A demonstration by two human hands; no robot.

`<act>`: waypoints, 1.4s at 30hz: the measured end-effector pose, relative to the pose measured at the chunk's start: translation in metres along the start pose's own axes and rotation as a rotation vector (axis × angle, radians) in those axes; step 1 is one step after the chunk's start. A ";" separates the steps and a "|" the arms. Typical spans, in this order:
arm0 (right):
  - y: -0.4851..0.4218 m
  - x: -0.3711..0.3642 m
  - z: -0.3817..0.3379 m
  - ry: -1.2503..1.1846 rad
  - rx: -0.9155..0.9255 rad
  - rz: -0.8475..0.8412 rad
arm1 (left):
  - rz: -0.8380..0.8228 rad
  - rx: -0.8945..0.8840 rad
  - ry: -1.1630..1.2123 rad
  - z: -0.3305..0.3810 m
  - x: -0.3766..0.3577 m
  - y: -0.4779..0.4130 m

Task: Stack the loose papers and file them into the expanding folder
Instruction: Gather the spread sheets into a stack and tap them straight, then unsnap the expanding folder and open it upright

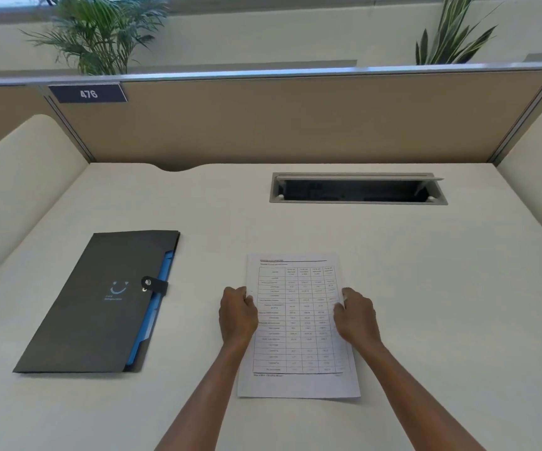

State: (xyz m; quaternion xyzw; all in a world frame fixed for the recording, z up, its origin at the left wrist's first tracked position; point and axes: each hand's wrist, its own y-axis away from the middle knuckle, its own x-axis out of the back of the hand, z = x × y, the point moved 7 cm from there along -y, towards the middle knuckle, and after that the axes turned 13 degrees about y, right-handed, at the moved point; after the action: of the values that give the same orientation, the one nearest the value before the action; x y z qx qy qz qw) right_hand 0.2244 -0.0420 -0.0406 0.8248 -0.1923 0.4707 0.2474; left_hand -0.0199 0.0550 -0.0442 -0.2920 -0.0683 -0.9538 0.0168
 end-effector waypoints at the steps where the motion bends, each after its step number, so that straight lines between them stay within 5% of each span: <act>1: 0.000 0.001 0.001 0.020 -0.001 0.010 | 0.010 0.003 -0.001 -0.001 0.001 0.000; 16: -0.002 0.012 0.001 0.167 0.021 -0.011 | 0.046 0.000 0.099 0.001 0.002 0.000; 22: 0.009 0.032 -0.038 0.042 0.114 0.215 | 0.008 -0.080 0.201 -0.003 0.027 0.001; 27: 0.023 0.021 -0.103 -0.110 0.234 0.267 | 0.170 -0.203 0.292 -0.014 0.103 -0.014; 31: 0.032 -0.018 -0.157 -0.121 0.340 0.101 | 0.350 -0.186 0.347 -0.031 0.166 -0.040; 36: 0.035 -0.071 -0.208 -0.067 0.421 -0.050 | 0.361 -0.148 0.163 -0.056 0.201 -0.063; 42: 0.035 -0.125 -0.258 -0.009 0.468 -0.191 | 0.069 0.003 -0.322 -0.096 0.198 -0.086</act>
State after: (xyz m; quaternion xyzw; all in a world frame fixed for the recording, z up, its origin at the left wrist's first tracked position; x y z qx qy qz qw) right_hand -0.0315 0.0923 -0.0293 0.8762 -0.0005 0.4731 0.0924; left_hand -0.2430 0.1287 -0.0225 -0.4435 -0.0615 -0.8933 0.0386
